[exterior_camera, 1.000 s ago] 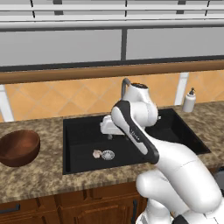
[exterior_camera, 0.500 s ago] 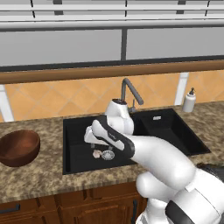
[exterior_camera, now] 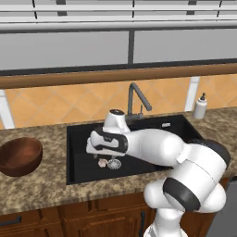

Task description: Pick the garlic from the sink and place it in the bowl. Then pick the bowl and place it in the microwave. Then close the microwave door and press the start button.

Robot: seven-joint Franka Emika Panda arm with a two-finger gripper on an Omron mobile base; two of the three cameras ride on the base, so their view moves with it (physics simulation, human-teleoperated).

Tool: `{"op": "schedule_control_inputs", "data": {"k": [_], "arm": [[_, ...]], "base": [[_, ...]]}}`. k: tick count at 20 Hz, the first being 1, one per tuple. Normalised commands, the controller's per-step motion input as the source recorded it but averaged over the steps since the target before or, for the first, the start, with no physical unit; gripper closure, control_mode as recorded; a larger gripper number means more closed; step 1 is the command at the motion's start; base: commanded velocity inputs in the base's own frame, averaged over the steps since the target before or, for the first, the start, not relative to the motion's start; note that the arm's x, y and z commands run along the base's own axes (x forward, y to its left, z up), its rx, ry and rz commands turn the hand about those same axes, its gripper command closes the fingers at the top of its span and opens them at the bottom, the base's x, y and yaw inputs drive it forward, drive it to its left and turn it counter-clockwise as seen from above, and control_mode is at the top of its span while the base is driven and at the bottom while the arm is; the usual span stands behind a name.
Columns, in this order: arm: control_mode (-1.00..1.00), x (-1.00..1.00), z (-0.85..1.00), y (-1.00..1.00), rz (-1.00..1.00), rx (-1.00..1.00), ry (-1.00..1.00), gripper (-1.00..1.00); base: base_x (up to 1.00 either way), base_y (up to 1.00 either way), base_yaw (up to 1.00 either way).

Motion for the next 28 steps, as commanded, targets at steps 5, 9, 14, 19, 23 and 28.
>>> {"op": "schedule_control_inputs", "data": {"k": [5, 9, 14, 19, 23, 28], "arm": [[-1.0, 0.44, -0.4, 0.0, -0.05, -0.06, 0.0, -1.0], [-1.0, 0.41, -0.34, 0.0, -0.04, -0.02, 0.0, -1.0], [-1.0, 0.4, -0.26, -0.04, -0.03, -0.01, 0.0, -1.0], [-1.0, 0.28, -0.36, -0.1, -0.02, -0.04, -0.05, -1.0], [-1.0, 0.42, -0.31, -0.01, -0.03, -0.06, -0.01, -1.0], [-1.0, 0.42, -0.19, 0.09, -0.09, -0.09, 0.0, -1.0]], "base": [[0.0, 0.0, 0.0], [0.0, 0.0, 0.0], [0.0, 0.0, 0.0], [0.0, 0.0, 0.0], [0.0, 0.0, 0.0], [0.0, 0.0, 0.0]]}}
